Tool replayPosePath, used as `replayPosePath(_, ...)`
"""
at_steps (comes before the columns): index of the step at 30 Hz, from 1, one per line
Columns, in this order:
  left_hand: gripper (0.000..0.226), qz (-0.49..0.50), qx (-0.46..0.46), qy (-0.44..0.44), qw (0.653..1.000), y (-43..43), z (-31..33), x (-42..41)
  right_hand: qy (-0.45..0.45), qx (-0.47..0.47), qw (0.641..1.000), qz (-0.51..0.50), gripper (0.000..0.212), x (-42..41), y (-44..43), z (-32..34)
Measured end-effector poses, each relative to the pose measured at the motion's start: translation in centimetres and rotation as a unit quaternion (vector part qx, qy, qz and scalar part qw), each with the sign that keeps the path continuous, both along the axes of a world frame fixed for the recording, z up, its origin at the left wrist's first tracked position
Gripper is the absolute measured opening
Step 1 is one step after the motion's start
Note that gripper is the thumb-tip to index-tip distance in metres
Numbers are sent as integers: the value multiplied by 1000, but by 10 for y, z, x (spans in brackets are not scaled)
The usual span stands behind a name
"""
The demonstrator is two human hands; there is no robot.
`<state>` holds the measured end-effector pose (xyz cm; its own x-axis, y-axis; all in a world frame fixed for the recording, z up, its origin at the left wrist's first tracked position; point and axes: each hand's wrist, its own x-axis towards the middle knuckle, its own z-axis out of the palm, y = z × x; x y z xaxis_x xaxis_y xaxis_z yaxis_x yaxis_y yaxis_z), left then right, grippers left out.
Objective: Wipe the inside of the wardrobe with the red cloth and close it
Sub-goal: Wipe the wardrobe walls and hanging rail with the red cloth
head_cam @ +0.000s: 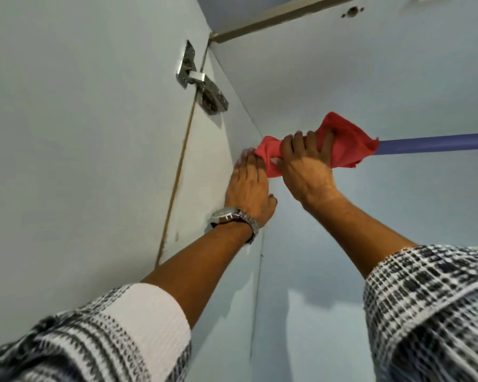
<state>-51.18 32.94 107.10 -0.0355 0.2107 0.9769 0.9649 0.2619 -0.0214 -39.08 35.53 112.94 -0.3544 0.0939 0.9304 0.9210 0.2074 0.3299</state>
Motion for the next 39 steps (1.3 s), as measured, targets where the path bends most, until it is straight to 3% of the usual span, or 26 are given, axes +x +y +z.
replayPosePath(4,99,-16,21,-21,999,9,-2,12,5,17,1000,11,61,35,6,1)
replayPosePath(10,100,-35,51,60,996,34,1,72,42,61,997,-22,82,140,29,-1)
replayPosePath(19,96,-99,49,141,984,60,27,243,120,123,980,-98,75,374,61,-10)
replayPosePath(25,93,-106,39,119,986,63,24,322,132,121,971,-159,73,501,57,-17)
replayPosePath(32,92,-71,45,89,992,50,24,262,192,91,972,-103,65,417,54,-11)
replayPosePath(39,92,28,43,42,998,19,12,116,155,18,987,30,63,207,39,-13)
